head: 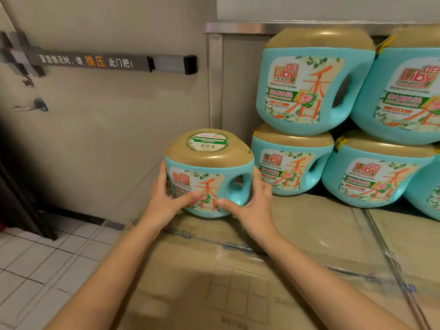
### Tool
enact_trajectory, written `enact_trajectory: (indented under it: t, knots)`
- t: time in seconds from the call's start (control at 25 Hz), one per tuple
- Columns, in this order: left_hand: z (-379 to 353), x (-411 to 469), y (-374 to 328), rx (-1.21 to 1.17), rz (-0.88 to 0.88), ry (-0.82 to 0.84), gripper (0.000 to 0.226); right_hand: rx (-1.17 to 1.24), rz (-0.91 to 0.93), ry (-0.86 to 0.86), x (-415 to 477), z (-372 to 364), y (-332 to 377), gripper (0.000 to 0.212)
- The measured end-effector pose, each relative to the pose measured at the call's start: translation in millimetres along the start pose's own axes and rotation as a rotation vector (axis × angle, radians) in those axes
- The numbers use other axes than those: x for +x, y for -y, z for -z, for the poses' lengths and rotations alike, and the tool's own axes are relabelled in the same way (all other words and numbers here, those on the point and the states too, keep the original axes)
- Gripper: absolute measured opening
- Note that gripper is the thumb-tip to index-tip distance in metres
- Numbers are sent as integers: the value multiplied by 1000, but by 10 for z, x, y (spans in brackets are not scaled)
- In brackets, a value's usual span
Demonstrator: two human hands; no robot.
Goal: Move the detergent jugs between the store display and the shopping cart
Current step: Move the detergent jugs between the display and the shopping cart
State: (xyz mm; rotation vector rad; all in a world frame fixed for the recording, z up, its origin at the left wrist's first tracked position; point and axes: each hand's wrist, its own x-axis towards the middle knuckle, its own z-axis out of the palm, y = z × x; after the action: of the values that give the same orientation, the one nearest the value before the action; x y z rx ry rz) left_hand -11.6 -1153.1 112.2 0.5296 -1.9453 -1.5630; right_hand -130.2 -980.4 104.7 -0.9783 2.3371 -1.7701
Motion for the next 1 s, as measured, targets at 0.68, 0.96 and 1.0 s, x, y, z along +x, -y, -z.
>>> enact_trajectory:
  t: [0.68,0.96,1.0]
  knots:
    - [-388,818,204,70,58,-330,110,-362,-40,-153,462,-299,-143,31]
    - [-391,589,31,186,133,-354,72,-277,39,-88,256,147,-191,13]
    - [-412,492,-20,98,163,-288,58,-286,55,-77,193,220,-184,13]
